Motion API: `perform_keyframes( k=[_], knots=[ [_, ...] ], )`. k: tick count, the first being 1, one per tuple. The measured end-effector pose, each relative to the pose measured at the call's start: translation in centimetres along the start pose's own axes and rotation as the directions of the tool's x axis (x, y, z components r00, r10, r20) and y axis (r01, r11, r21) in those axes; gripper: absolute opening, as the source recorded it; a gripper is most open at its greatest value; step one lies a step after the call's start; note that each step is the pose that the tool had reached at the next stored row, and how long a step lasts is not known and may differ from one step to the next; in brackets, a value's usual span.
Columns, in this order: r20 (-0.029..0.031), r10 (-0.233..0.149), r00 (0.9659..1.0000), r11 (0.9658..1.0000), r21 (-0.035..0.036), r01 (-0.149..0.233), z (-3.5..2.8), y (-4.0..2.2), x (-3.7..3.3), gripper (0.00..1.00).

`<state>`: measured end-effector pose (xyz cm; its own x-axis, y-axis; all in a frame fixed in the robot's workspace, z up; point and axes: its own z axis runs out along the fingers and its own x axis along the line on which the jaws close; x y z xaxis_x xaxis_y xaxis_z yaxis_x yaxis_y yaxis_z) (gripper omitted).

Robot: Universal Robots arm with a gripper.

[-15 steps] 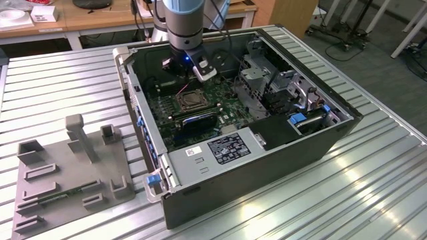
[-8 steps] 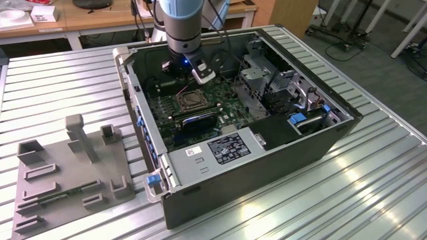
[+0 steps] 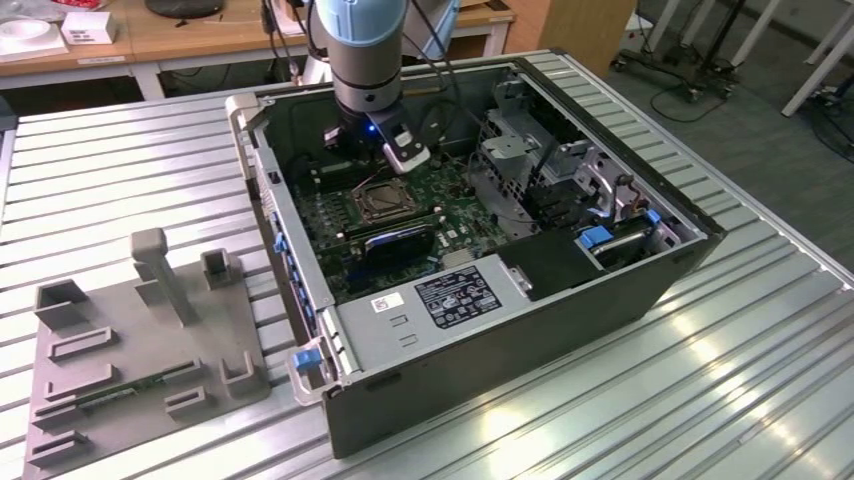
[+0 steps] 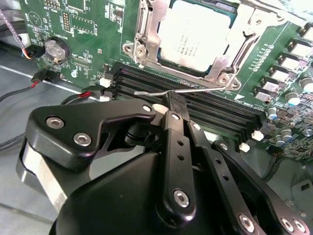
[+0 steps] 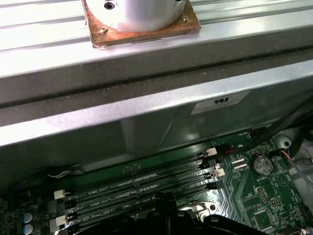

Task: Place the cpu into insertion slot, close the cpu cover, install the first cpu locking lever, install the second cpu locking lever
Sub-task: 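Install the first cpu locking lever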

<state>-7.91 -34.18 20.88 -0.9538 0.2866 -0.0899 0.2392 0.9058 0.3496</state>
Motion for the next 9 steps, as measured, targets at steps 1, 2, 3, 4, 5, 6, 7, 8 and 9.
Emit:
perform_keyframes(
  k=[1, 2, 3, 4, 5, 6, 7, 8, 9],
  knots=[
    [0.0, 0.0, 1.0, 1.0, -0.0001, 0.0, 0.0, 0.0, 0.0, 0.11],
    [0.0, 0.0, 1.0, 1.0, 0.0, 0.0, 0.0, 0.0, 0.0, 0.11],
    [0.0001, 0.0, 1.0, 1.0, -0.0001, 0.0, 0.01, 0.0, 0.0, 0.11],
    [0.0001, 0.0, 1.0, 1.0, -0.0002, 0.0, 0.03, 0.0, 0.0, 0.11],
    [0.0003, 0.0, 1.0, 1.0, -0.0006, 0.0, 0.08, -0.01, -0.02, 0.11],
    [0.0002, 0.0, 1.0, 1.0, -0.0005, 0.0, 0.13, -0.02, -0.05, 0.11],
    [0.0001, 0.0, 1.0, 1.0, -0.0002, 0.0, 0.17, -0.03, -0.09, 0.11],
    [0.0002, 0.0, 1.0, 1.0, -0.0002, 0.0, 0.23, -0.04, -0.13, 0.11],
    [0.0002, 0.0, 1.0, 1.0, -0.0001, 0.0, 0.29, -0.05, -0.16, 0.11]
  ],
)
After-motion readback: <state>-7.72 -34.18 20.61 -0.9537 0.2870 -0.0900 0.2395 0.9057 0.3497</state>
